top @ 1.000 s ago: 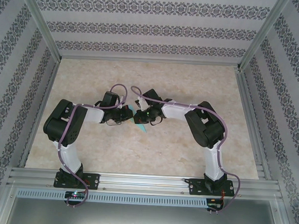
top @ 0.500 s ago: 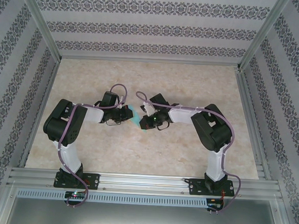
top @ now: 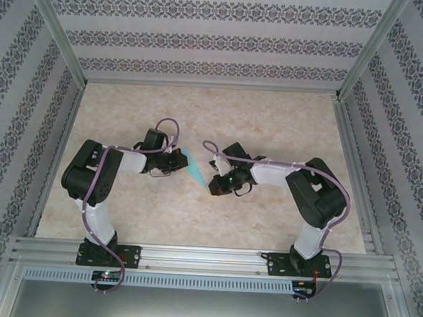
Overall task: Fold a paper plane with a square sheet of paper (pick it up from the middle)
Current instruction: Fold the wing for the fifth time at the center of the table, then move the paper plane to the top-center of the table.
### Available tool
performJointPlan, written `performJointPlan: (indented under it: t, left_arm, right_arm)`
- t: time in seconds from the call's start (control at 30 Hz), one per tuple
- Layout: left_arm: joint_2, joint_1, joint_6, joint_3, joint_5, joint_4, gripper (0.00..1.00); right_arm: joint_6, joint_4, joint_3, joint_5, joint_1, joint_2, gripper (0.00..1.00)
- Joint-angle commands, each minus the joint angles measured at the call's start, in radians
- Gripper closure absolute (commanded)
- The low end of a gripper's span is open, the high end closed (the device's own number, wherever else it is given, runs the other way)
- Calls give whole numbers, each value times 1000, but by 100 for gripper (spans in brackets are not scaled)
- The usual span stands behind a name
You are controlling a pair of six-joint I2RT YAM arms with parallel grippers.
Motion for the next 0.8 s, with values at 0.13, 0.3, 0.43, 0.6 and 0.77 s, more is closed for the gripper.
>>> performJointPlan:
  t: [0.13,0.3,0.43,0.6,0.77]
  left_arm:
    - [-96,2,31,86,-89,-249,80]
    - [-194,-47,49,173,-220,-466,55]
    - [-198,-119,59,290,-432,-716,43]
    - [-123,-216,-3,417,-642,-893,30]
    - [0,-287,-59,547,-769,-996,21]
  right_arm:
    - [58,9,89,148,-61,-106,84]
    - [140,80,47,319,-105,-154,51]
    - [154,114,-1,312,-152,-178,32]
    - [237,300,-137,264,-216,-237,13]
    - [253,319,-170,318,-223,-261,9]
